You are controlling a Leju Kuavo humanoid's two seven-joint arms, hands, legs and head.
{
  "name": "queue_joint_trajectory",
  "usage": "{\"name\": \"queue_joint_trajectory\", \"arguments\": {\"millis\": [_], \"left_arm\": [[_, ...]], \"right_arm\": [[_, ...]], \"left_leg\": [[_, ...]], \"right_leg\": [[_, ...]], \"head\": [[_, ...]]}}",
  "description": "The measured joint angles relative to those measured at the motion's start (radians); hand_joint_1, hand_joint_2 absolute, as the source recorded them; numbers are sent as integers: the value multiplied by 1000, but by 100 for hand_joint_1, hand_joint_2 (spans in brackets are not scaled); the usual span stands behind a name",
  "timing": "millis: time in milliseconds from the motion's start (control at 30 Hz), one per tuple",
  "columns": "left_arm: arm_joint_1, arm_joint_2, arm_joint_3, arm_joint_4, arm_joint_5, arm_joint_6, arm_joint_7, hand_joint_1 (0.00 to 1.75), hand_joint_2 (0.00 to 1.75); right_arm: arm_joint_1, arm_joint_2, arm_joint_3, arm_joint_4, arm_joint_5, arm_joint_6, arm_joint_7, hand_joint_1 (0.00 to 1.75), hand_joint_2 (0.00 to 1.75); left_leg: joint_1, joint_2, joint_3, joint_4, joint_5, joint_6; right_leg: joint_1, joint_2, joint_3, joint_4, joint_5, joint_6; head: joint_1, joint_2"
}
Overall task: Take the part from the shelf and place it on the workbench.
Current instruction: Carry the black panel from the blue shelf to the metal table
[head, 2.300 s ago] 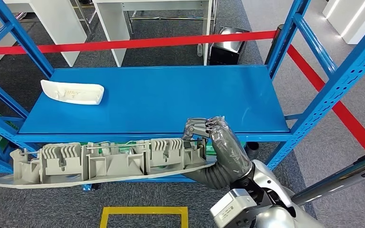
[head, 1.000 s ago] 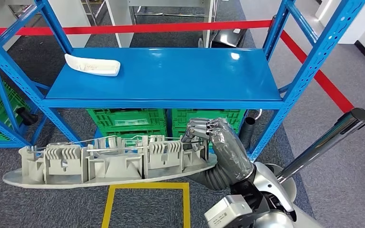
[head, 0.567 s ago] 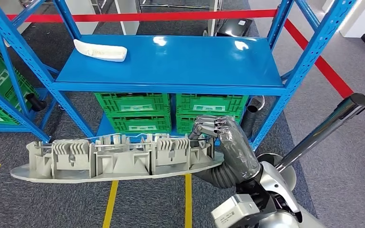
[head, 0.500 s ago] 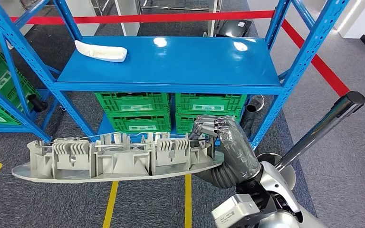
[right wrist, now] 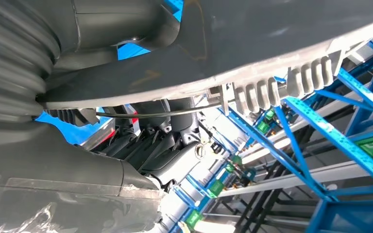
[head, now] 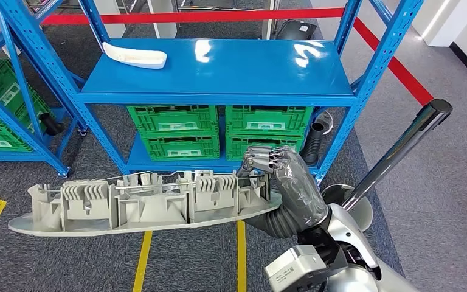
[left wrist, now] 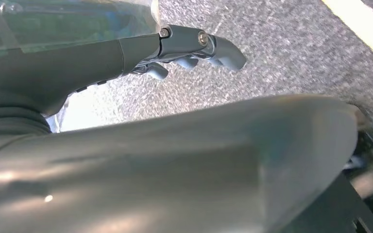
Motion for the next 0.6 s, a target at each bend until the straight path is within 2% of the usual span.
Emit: {"name": "queue_joint_trajectory", "arguments": {"millis": [33,67,100,133,167,200,233,267,300,333,367,400,467,500,533,600], "left_arm": [[-1,0,0,0,-1,-1,1,0,175],[-3,-1,0,0,-1,-1,2,0,175],[-4,-1,0,0,-2,-2,3,0,175],[-5,-1,0,0,-2,-2,4,0,175],[-4,-2,0,0,-2,-2,5,0,175],[-4,-2,0,0,-3,-2,6,0,175],[-5,-2,0,0,-3,-2,7,0,175],[-5,-2,0,0,-4,-2,7,0,175],[-6,-3,0,0,-7,-2,8,0,175],[-6,-4,0,-1,-10,-2,10,0,175],[-6,-5,0,-1,-14,-2,11,0,175],[-7,-6,0,-1,-18,-2,13,0,175],[-6,-6,-1,-1,-21,-2,15,0,175],[-6,-6,-1,-1,-21,-2,16,0,175],[-5,-6,-1,-1,-21,-2,16,0,175],[-4,-6,-2,-1,-22,-2,17,0,175]], "right_arm": [[0,-1,0,0,1,-1,0,175,175],[1,-3,-1,0,1,-3,0,175,175],[1,-4,-1,0,2,-4,1,175,175],[2,-5,-1,0,3,-6,1,175,175],[4,-7,-1,0,4,-8,2,175,175],[5,-8,-1,0,5,-10,2,175,175],[6,-10,-1,0,6,-12,3,175,175],[6,-11,-1,0,7,-14,4,175,175],[7,-12,-2,0,9,-16,6,175,175],[7,-13,-4,-2,11,-19,7,175,175],[8,-15,-7,-3,14,-23,9,175,175],[10,-16,-10,-5,17,-27,10,175,175],[16,-20,-17,-9,21,-35,12,175,175],[19,-22,-19,-10,23,-37,14,175,175],[23,-24,-22,-12,25,-39,16,175,175],[29,-27,-25,-16,28,-43,21,175,175]], "left_leg": [[2,2,-10,-3,12,7],[3,3,-21,-4,24,12],[2,3,-36,-3,35,16],[2,3,-53,-2,47,17],[1,3,-70,0,59,17],[0,3,-87,3,70,16],[-1,3,-104,7,80,15],[-2,3,-120,11,89,14],[-3,3,-133,16,98,11],[-5,3,-144,20,106,7],[-5,3,-152,23,115,3],[-5,3,-157,23,125,-3],[-1,2,-163,21,140,-14],[0,1,-168,27,130,-21],[2,0,-175,48,100,-26],[5,-1,-200,148,0,-38]], "right_leg": [[-1,1,-11,26,-32,4],[-2,2,-26,72,-81,8],[-2,2,-43,136,-133,11],[-2,2,-56,202,-171,13],[-3,2,-62,254,-186,14],[-2,2,-54,278,-178,14],[-2,2,-29,265,-151,12],[-2,2,12,219,-123,8],[1,1,66,148,-109,2],[3,1,119,68,-111,-5],[7,1,157,8,-119,-10],[10,2,178,-30,-129,-14],[11,2,173,-44,-118,-25],[9,1,166,-46,-108,-31],[7,0,157,-47,-96,-38],[4,-2,133,-46,-74,-46]], "head": [[3,0],[8,0],[13,0],[18,0],[21,0],[22,0],[23,0],[24,0],[25,0],[25,0],[24,0],[24,0],[24,0],[25,0],[22,0],[14,0]]}}
